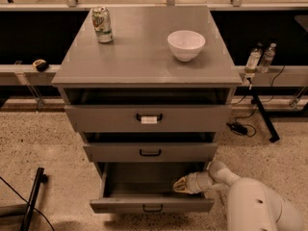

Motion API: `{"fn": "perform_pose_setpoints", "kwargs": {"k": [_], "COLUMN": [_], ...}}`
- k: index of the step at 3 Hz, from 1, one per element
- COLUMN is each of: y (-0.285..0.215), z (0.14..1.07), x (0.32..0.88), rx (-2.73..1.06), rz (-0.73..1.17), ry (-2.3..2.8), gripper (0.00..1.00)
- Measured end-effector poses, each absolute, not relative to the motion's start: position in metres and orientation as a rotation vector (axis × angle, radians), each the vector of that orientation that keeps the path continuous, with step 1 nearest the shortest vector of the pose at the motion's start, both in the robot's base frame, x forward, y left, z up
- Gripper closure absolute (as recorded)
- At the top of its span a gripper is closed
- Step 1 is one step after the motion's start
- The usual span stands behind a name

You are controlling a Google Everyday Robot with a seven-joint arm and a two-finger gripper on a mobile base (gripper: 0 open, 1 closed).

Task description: Open bottom drawer

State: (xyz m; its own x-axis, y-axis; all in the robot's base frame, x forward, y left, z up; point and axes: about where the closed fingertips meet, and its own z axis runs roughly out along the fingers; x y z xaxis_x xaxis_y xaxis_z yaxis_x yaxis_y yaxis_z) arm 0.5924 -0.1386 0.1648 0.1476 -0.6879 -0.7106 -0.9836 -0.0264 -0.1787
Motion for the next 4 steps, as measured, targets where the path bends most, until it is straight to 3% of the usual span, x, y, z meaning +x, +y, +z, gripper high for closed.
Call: {"fn": "perform_pose_setpoints", "kwargs": {"k": [3, 4], "y": [-0.137, -0.135], "z": [0.144, 0.142], "x": [0.560, 0.515], "rx": [-1.881, -1.948], "rz": [0.700, 0.805], "ry": [1.587, 1.582], "gripper": [1.00, 1.00]}}
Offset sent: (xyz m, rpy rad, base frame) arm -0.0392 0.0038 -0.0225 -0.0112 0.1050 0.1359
